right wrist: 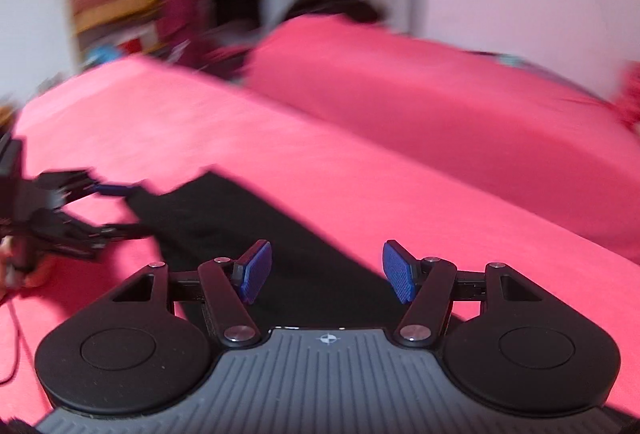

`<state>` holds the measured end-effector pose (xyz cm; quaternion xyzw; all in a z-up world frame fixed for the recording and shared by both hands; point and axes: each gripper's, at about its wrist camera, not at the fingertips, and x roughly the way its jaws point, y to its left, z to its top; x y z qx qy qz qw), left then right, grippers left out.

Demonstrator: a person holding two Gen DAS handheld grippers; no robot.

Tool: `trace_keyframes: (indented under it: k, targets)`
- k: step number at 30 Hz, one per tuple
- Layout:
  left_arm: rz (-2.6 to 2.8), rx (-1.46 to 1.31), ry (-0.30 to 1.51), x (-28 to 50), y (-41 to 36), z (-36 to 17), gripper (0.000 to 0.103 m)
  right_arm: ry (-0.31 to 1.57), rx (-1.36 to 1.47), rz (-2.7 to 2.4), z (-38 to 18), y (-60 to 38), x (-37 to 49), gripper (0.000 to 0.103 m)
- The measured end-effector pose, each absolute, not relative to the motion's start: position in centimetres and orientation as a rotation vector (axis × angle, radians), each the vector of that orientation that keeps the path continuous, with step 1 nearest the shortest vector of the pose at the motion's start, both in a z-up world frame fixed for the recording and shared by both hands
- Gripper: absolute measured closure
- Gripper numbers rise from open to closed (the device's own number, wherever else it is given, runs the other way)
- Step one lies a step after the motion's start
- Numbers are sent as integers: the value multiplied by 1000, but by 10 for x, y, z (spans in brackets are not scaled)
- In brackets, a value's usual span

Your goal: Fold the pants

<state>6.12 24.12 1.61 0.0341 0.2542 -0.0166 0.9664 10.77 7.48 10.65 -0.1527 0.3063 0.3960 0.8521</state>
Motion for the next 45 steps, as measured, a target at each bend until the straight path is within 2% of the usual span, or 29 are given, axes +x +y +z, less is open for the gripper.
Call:
trace_keyframes:
  k: [4, 8, 12, 13, 14, 17, 22, 24, 25, 26, 27, 28, 29, 36, 37, 38, 40, 45]
  targets:
    - [-49, 90, 464, 44, 253, 17, 0, 660, -452, 963, 94, 153, 105, 35]
    - [-59, 58, 452, 43, 260, 20, 0, 644, -565, 1029, 78, 206, 120, 30]
    - [-48, 36, 440, 40, 268, 21, 0, 678, -605, 1086, 59, 229, 133, 33]
    - [-41, 31, 439, 39, 270, 20, 0, 693, -616, 1104, 55, 235, 134, 42]
    - [-38, 24, 441, 39, 271, 20, 0, 711, -625, 1122, 52, 238, 136, 65]
    - [-28, 19, 448, 41, 273, 19, 0, 703, -610, 1104, 50, 246, 146, 85]
    - [-28, 26, 454, 43, 271, 18, 0, 677, -459, 1005, 66, 232, 193, 85]
    - [-28, 28, 461, 43, 271, 17, 0, 735, -450, 978, 56, 233, 209, 83]
    - [-28, 30, 465, 43, 271, 16, 0, 755, -456, 964, 49, 234, 214, 77]
    - [-27, 31, 468, 44, 271, 16, 0, 754, -463, 944, 42, 234, 216, 65]
    - [-27, 33, 471, 46, 271, 16, 0, 740, -469, 924, 37, 234, 215, 57]
    - [-27, 33, 473, 47, 271, 16, 0, 727, -467, 909, 35, 232, 216, 44]
    - [-27, 31, 474, 47, 271, 16, 0, 722, -452, 898, 36, 229, 217, 36]
    - [-26, -26, 505, 53, 279, 14, 0, 784, -203, 880, 71, 184, 235, 33]
    - [-28, -34, 512, 54, 280, 13, 0, 778, -170, 875, 78, 173, 236, 31]
    - [-29, -39, 522, 56, 281, 12, 0, 773, -132, 871, 85, 159, 235, 25]
    - [-33, -44, 542, 61, 281, 11, 0, 770, -84, 862, 96, 137, 235, 23]
    - [-66, -111, 574, 79, 290, 10, 0, 763, -214, 814, 93, 103, 222, 25]
